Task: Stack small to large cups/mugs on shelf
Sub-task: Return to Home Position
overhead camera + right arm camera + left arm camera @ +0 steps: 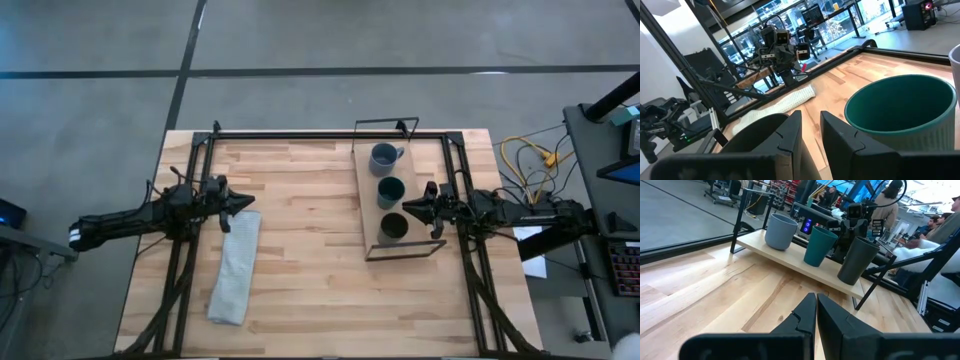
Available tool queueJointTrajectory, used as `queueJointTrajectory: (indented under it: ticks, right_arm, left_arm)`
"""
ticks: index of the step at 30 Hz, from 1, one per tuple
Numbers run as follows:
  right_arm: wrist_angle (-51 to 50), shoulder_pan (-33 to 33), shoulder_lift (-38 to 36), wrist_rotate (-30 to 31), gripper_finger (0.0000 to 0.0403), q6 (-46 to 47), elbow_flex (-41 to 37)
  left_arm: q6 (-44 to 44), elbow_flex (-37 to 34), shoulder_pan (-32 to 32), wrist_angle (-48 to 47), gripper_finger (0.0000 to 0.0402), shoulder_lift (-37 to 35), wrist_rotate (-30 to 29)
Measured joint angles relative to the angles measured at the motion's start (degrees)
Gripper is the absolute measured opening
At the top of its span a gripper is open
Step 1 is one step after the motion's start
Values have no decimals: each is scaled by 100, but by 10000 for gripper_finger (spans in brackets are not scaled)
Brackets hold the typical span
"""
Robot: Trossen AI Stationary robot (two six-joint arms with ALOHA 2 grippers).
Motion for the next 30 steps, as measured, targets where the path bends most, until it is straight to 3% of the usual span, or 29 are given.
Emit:
queueJointTrajectory:
  ticks: [30]
  right_arm:
    - [2, -1, 0, -2, 66, 1, 0]
  left_arm:
    - [-2, 0, -1, 2, 0, 72, 2]
